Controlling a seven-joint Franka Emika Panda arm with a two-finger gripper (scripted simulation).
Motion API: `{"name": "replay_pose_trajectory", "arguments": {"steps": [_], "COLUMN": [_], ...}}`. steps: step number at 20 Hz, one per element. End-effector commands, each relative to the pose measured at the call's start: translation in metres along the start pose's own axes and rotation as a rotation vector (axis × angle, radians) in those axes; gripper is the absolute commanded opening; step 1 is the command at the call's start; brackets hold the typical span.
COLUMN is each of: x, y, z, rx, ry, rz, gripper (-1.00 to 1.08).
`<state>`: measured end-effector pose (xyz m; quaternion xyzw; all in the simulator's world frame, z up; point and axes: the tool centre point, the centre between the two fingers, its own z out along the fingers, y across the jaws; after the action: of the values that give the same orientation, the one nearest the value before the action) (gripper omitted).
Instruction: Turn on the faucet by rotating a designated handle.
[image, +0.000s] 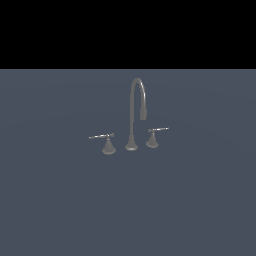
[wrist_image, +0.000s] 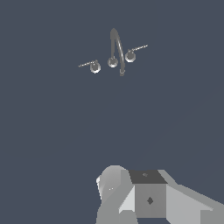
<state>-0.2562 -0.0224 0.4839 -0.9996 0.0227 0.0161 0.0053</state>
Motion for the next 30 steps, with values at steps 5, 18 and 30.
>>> {"name": "replay_pose_trajectory", "arguments": {"steps": [5, 18, 30], "x": [0.002, 0.013, 0.069], "y": [-0.006, -0.020, -0.045], "z": [0.003, 0.011, 0.040], "rx": [0.003, 0.019, 0.098], "ry": [-0.005, -0.017, -0.039], "rz": [-0.005, -0.001, 0.127], "gripper": [-1.00, -1.00, -1.00]}}
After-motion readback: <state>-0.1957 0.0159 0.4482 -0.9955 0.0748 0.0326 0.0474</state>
